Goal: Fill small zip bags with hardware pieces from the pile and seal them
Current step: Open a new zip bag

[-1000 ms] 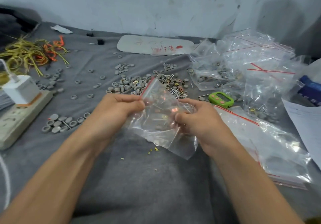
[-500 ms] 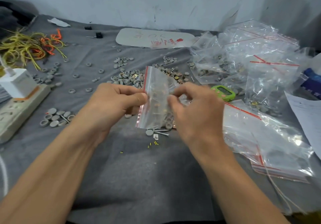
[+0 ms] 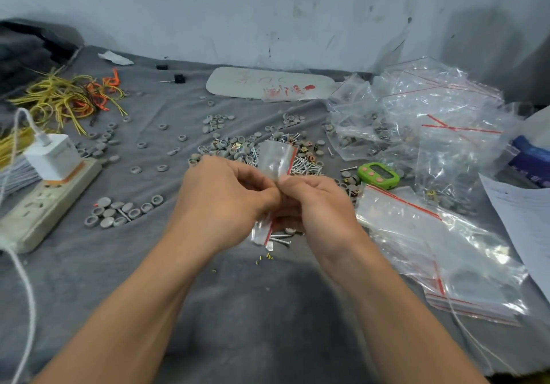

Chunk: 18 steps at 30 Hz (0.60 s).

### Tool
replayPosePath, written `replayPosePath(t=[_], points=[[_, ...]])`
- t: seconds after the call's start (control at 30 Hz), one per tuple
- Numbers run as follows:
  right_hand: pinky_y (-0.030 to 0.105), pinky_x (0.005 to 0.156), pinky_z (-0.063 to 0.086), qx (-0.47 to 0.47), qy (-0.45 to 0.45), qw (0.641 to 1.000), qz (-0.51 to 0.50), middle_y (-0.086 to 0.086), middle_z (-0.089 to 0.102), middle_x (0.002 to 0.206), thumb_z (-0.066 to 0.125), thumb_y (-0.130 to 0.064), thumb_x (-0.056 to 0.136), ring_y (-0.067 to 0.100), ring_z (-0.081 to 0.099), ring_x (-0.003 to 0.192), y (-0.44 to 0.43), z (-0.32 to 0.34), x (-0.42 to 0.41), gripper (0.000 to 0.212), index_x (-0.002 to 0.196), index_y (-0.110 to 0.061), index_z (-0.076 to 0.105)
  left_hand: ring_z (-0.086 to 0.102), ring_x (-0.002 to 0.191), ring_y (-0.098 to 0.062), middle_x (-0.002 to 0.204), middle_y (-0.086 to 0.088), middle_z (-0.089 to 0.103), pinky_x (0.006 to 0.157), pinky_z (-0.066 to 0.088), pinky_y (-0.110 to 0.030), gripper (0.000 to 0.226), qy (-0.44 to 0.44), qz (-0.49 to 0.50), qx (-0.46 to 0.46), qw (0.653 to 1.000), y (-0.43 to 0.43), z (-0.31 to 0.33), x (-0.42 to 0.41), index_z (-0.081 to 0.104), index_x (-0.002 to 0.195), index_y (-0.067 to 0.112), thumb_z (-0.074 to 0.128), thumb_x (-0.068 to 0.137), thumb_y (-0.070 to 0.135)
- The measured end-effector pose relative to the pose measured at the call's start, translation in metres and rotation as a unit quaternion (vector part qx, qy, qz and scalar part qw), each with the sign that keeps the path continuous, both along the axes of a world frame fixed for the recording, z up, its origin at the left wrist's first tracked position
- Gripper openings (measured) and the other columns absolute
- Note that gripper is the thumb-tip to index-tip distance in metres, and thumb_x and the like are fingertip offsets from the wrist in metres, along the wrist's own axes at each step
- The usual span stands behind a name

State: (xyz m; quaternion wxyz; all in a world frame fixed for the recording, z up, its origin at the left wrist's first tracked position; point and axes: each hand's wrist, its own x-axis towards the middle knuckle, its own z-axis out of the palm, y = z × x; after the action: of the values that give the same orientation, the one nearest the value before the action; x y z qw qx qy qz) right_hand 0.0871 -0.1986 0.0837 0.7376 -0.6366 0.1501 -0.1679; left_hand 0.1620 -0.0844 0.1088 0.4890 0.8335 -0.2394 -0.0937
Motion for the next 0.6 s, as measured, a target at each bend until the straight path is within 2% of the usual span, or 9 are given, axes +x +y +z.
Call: replayPosePath(t=[0.1, 0.2, 0.27, 0.3, 0.37, 0.47, 0.53, 0.6], points=[[0.024, 0.049, 0.055, 0.014, 0.009, 1.000, 0.017, 0.008, 0.069, 0.059, 0.047, -0.002, 0.099, 0.016, 0.068, 0.052, -0.005, -0.003, 0.001, 0.049, 0.059, -0.010, 0.073, 0.065, 0.052, -0.007, 0.057, 0.003, 0.071, 0.060, 0.052, -0.023, 0.022, 0.035, -0.012, -0.048, 0.998, -0.001, -0.005, -0.006, 0.077, 0.064, 0.033, 0.083, 0.074, 0.015], [0.029, 0.053, 0.059, 0.021, 0.005, 1.000, -0.007, 0.006, 0.071, 0.060, 0.046, -0.002, 0.098, 0.016, 0.069, 0.053, -0.010, -0.005, 0.010, 0.054, 0.056, -0.016, 0.076, 0.063, 0.052, 0.002, 0.058, 0.014, 0.070, 0.052, 0.045, -0.013, 0.016, -0.035, 0.024, -0.037, 0.998, -0.013, -0.012, 0.000, 0.075, 0.067, 0.036, 0.083, 0.072, 0.024], [0.027, 0.055, 0.060, 0.018, -0.009, 0.999, -0.027, 0.005, 0.073, 0.064, 0.047, -0.002, 0.096, 0.014, 0.070, 0.057, -0.014, -0.006, 0.014, 0.052, 0.058, -0.019, 0.078, 0.065, 0.059, 0.004, 0.062, 0.023, 0.068, 0.058, 0.050, -0.016, 0.010, -0.104, 0.046, -0.024, 0.993, -0.019, -0.012, 0.002, 0.073, 0.070, 0.036, 0.083, 0.068, 0.034], [0.025, 0.053, 0.058, 0.018, -0.016, 0.999, -0.033, 0.004, 0.073, 0.065, 0.048, -0.002, 0.095, 0.012, 0.070, 0.057, -0.015, -0.007, 0.015, 0.049, 0.060, -0.017, 0.078, 0.066, 0.064, 0.002, 0.065, 0.024, 0.067, 0.064, 0.054, -0.023, 0.013, -0.143, 0.050, -0.001, 0.988, -0.020, -0.012, 0.001, 0.071, 0.075, 0.038, 0.081, 0.066, 0.040], [0.022, 0.053, 0.056, 0.013, -0.019, 0.999, -0.038, 0.005, 0.073, 0.067, 0.048, -0.001, 0.094, 0.011, 0.069, 0.058, -0.015, -0.011, 0.014, 0.044, 0.063, -0.012, 0.077, 0.069, 0.074, -0.006, 0.071, 0.022, 0.068, 0.068, 0.053, -0.028, 0.020, -0.220, 0.060, 0.061, 0.972, -0.019, -0.018, -0.002, 0.068, 0.083, 0.041, 0.076, 0.066, 0.048], [0.030, 0.061, 0.061, -0.009, -0.003, 1.000, -0.023, 0.015, 0.076, 0.078, 0.048, -0.003, 0.095, 0.018, 0.073, 0.070, -0.010, -0.018, 0.016, 0.036, 0.073, -0.006, 0.076, 0.071, 0.082, -0.021, 0.078, 0.014, 0.074, 0.066, 0.042, -0.030, 0.011, -0.299, 0.098, 0.115, 0.942, -0.014, -0.023, -0.003, 0.071, 0.087, 0.044, 0.072, 0.076, 0.045], [0.047, 0.073, 0.064, -0.049, 0.014, 0.998, -0.035, 0.024, 0.076, 0.086, 0.050, -0.010, 0.093, 0.026, 0.073, 0.075, -0.008, -0.021, 0.017, 0.030, 0.079, -0.004, 0.077, 0.071, 0.083, -0.025, 0.080, 0.010, 0.075, 0.063, 0.039, -0.030, 0.010, -0.295, 0.105, 0.140, 0.939, -0.013, -0.022, -0.002, 0.075, 0.087, 0.045, 0.070, 0.078, 0.043], [0.050, 0.075, 0.064, -0.085, 0.025, 0.995, -0.055, 0.021, 0.076, 0.082, 0.055, -0.016, 0.088, 0.028, 0.074, 0.074, -0.006, -0.022, 0.017, 0.027, 0.078, -0.011, 0.079, 0.071, 0.081, -0.022, 0.079, 0.011, 0.075, 0.062, 0.042, -0.028, 0.009, -0.237, 0.099, 0.142, 0.956, -0.010, -0.020, 0.002, 0.076, 0.084, 0.048, 0.071, 0.078, 0.043]])
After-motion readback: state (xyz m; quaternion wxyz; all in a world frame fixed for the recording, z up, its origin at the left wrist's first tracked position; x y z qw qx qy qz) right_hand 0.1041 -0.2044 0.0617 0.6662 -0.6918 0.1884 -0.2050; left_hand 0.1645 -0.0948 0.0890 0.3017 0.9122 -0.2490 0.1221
